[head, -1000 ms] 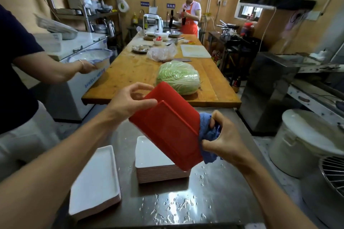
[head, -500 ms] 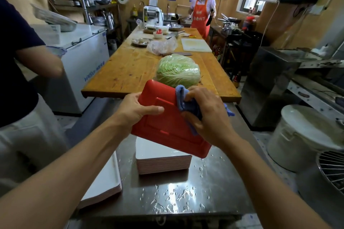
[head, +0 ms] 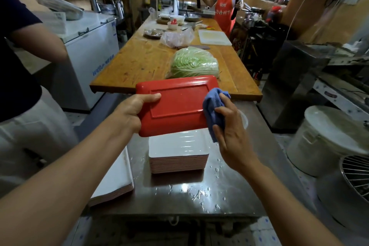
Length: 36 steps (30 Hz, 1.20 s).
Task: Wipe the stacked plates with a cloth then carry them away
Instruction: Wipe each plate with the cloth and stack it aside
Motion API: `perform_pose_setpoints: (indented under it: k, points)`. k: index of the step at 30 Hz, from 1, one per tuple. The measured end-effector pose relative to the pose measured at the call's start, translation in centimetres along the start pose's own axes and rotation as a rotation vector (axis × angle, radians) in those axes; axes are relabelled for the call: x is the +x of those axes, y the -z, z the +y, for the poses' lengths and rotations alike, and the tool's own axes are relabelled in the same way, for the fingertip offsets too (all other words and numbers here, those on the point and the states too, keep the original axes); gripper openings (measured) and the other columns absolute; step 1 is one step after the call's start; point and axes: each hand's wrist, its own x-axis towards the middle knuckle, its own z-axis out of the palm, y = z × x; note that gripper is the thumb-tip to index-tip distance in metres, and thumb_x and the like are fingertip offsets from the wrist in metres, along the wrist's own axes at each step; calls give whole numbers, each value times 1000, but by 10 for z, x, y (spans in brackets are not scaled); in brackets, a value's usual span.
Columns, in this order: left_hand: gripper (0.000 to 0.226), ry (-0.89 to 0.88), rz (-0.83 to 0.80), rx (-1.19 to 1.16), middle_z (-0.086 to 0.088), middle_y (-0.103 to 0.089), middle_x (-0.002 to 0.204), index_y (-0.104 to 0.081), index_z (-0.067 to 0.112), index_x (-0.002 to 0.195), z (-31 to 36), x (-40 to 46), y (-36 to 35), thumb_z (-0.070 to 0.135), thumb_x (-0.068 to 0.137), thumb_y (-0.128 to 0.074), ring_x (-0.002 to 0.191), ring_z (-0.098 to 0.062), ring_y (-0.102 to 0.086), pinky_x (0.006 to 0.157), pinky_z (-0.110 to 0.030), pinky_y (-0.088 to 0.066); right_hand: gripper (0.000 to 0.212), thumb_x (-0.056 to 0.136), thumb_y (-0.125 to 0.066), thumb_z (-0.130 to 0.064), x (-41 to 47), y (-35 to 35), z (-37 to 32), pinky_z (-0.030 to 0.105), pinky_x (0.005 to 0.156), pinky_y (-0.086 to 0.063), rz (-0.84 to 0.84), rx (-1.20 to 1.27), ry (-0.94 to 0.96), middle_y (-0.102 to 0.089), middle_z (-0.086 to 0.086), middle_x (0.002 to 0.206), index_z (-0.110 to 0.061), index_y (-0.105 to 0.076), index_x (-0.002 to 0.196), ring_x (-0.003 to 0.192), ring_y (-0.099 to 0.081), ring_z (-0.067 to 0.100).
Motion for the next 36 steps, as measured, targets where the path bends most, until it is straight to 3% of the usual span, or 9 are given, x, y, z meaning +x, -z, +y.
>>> perform_pose_setpoints:
  k: [3,9,11,14,16,21,27,31,36]
  points:
    - [9,68,26,-40,-10,-68,57,-63,12,81,-2,-1,-4,14,78,-71,68,-27,-63,65,-45,-51,29,91,-48,-7,-9,-10,1,35,116,-20,34,-73,14,-26,5,150,-8,-47,120,142,-18,26]
    - [11,70,48,-155,-13,-66,71,-62,9,81,-7,-7,-20,16,80,-71,64,-28,-62,52,-43,-46,27,92,-49,-2,-13,-48,-26,31,114,-21,69,-39,97,-41,6,143,-13,-48,116,140,-20,26]
    - [12,46,45,-186,-13,-69,71,-65,6,85,-8,-10,-24,17,81,-70,66,-28,-64,62,-44,-52,23,93,-46,-7,-12,-61,-38,29,115,-20,106,25,114,-41,3,142,-16,-45,114,139,-21,26]
    - [38,-20,48,-225,-20,-66,111,-63,-2,114,-12,-9,-24,17,82,-69,101,-35,-64,92,-50,-49,18,95,-42,-14,-11,-75,-51,35,114,-23,116,97,130,-37,-2,143,-18,-44,112,140,-22,27]
    - [48,-38,42,-237,-25,-60,122,-57,-7,121,-18,-11,-23,20,84,-69,111,-37,-59,97,-51,-47,17,94,-43,-16,-10,-80,-56,39,113,-25,125,123,140,-39,-2,142,-18,-44,111,140,-24,27]
    - [27,-181,66,-210,-18,-67,90,-63,1,95,-32,-17,-20,25,85,-67,70,-25,-66,61,-32,-57,38,92,-44,-23,12,-73,-57,44,112,-25,102,103,129,-41,6,144,-9,-51,126,137,-32,27]
    - [11,-252,-4,-267,-6,-70,65,-64,9,84,-28,-21,-9,18,89,-60,53,-16,-67,51,-31,-56,49,89,-38,-34,37,-63,-56,35,113,-13,24,-99,113,-36,3,149,-11,-50,131,140,-23,25]
    - [7,-206,21,-277,-5,-71,62,-60,13,84,-30,-24,4,18,86,-64,51,-19,-67,44,-38,-55,46,88,-41,-32,48,-51,-36,38,112,-14,21,-119,-84,-33,1,150,-14,-50,129,139,-25,25]
    - [10,-159,37,-299,-7,-73,72,-61,14,89,-31,-25,23,22,84,-67,69,-25,-69,56,-40,-53,32,97,-43,-13,45,-46,-20,37,99,-38,90,139,-224,-45,9,131,-9,-45,129,117,-46,20]
